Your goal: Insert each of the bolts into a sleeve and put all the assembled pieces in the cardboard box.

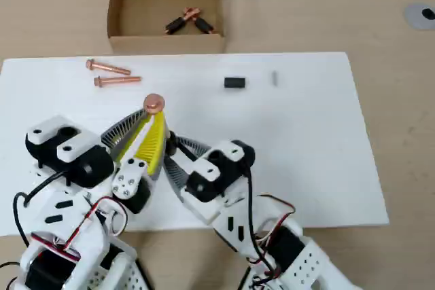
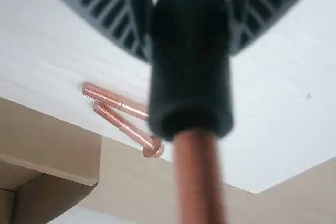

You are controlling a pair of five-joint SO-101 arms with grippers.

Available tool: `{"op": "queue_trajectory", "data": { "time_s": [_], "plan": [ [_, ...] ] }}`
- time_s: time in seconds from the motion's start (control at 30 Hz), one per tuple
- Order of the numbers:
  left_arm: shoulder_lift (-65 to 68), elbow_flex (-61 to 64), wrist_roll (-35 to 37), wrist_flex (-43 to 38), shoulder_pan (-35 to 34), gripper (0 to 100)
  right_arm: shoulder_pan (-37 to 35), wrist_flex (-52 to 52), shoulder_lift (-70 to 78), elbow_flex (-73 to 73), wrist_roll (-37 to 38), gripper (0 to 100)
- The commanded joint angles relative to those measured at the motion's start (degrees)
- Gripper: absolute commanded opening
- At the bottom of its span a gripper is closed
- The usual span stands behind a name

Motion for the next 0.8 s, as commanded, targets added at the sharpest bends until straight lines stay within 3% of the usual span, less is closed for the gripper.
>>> {"op": "queue_trajectory", "data": {
  "time_s": [0.0,0.63,0.77],
  "plan": [
    [-0.22,-0.26,0.09,-1.49,-0.79,1,-0.92,-0.88,-5.23,-0.13,0.53,0.9],
    [-0.31,3.16,-0.09,-1.05,-0.79,1,-0.84,-0.88,-5.23,-0.13,0.53,0.9],
    [-0.31,1.76,-5.54,1.93,-0.26,1,-0.84,-0.88,-5.23,-0.13,0.53,0.9]
  ]
}}
